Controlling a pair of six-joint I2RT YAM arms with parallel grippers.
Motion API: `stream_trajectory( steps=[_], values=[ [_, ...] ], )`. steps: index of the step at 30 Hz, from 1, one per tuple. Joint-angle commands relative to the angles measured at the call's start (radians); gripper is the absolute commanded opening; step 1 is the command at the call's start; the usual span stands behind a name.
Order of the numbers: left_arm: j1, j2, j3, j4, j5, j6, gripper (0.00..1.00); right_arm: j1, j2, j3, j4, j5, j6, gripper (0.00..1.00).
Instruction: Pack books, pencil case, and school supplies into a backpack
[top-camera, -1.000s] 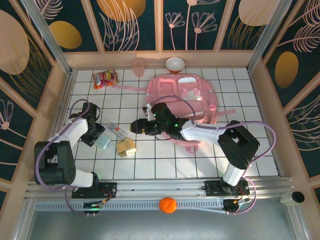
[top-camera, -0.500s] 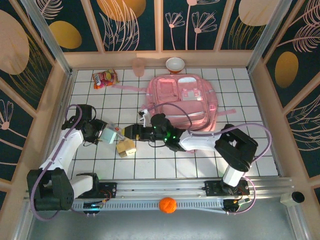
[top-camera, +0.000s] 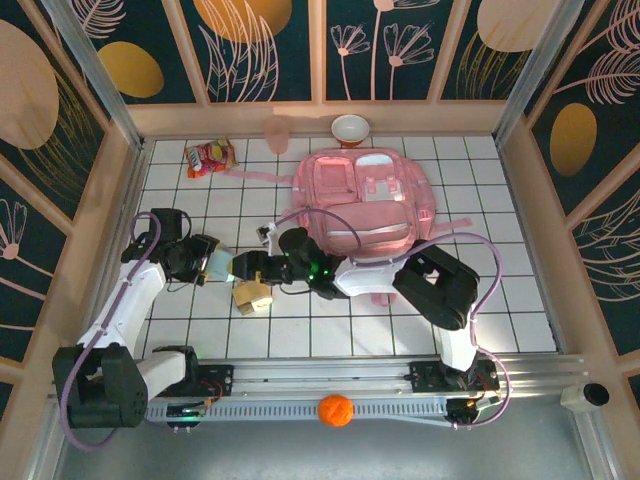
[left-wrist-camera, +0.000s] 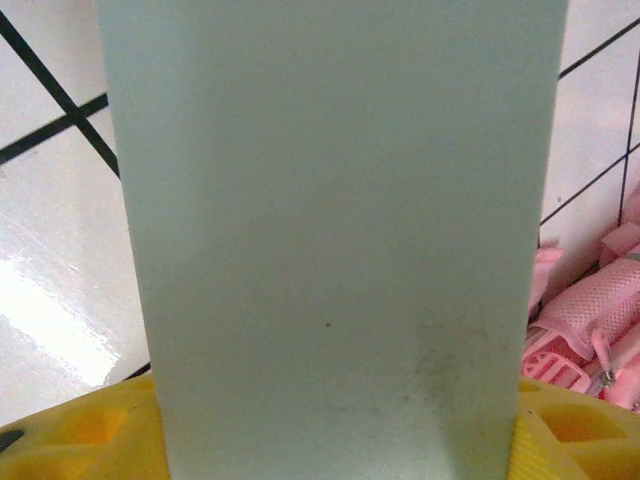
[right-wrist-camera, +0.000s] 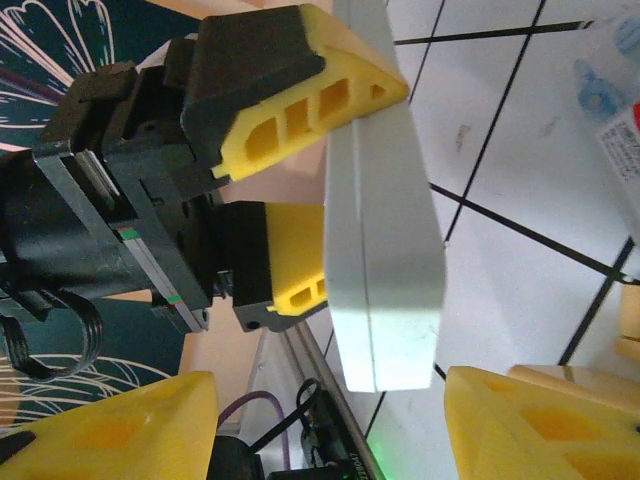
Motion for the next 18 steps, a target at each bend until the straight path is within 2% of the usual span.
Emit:
stream_trajectory(
  steps=[1, 12, 18],
  values=[
    [-0.004, -0.023, 0.006, 0.022, 0.049, -0.037, 0.53, -0.013, 0.039, 0.047, 0.026, -0.026, 0.013, 0.6],
    [-0.004, -0.031, -0.011, 0.091, 0.124, -0.086, 0.52, -0.023, 0.103, 0.094, 0.071, -0.028, 0.035, 0.54],
    [-0.005, -0.033, -0.022, 0.119, 0.151, -0.107, 0.52, -0.026, 0.134, 0.124, 0.087, -0.034, 0.04, 0.47]
  ],
)
